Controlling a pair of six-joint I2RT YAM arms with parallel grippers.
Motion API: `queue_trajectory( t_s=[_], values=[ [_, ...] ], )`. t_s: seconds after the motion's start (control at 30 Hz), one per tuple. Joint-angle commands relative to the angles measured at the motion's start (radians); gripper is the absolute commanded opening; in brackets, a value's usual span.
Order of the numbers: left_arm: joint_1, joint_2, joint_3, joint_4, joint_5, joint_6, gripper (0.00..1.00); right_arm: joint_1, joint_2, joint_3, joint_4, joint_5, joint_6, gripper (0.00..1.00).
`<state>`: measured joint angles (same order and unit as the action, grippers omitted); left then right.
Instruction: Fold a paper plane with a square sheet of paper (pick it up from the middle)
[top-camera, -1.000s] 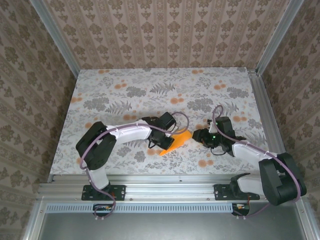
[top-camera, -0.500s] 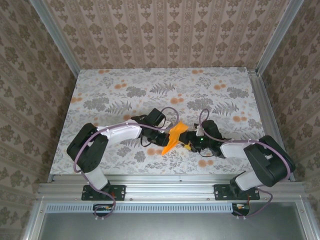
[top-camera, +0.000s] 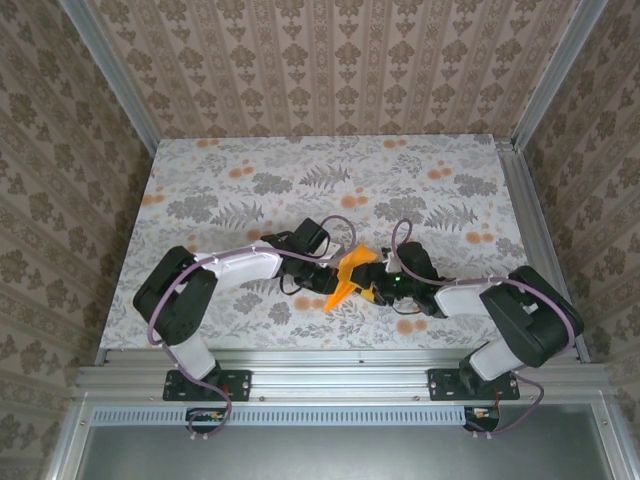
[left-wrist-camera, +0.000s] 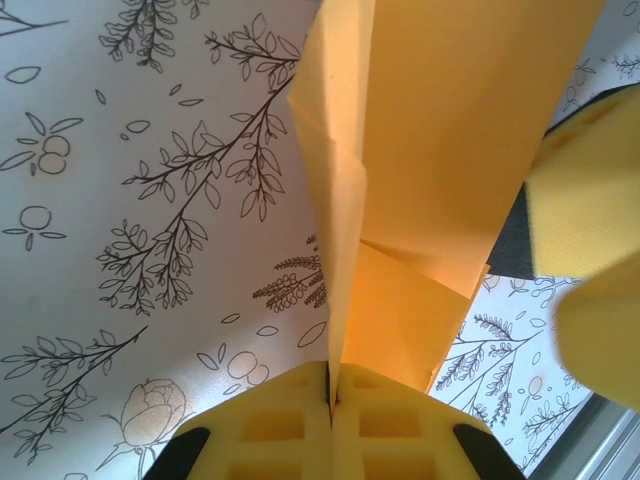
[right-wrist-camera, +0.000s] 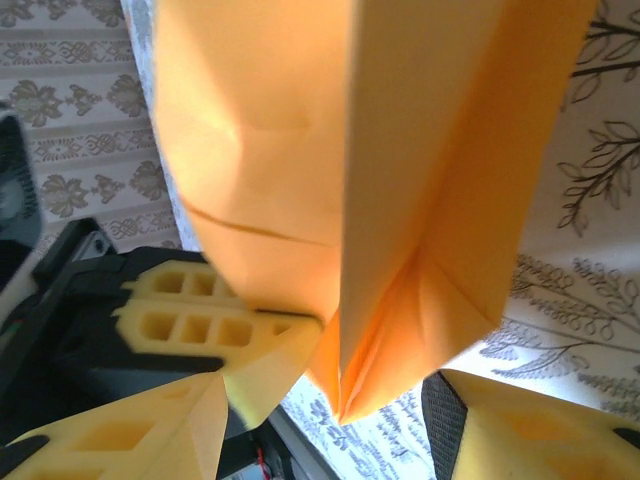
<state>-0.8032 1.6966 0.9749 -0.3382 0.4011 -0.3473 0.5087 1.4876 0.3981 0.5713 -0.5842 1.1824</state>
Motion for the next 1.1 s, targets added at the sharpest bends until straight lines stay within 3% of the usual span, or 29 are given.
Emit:
queue_trajectory(
  t_s=[0.0,0.73,1.07],
  values=[
    [0.006,-0.015,-0.017,0.018,0.022,-0.010,0.05,0.006,-0.061,-0.006,-0.039,0.000,0.006,0.57],
    [0.007,-0.015,-0.021,0.046,0.050,-0.026,0.05,0.040,0.085,0.073,0.021,0.002,0.012,0.55],
    [0.023,-0.016,-0.062,0.135,0.110,-0.092,0.05,0.063,0.152,0.084,0.077,0.001,0.034,0.47]
  ],
)
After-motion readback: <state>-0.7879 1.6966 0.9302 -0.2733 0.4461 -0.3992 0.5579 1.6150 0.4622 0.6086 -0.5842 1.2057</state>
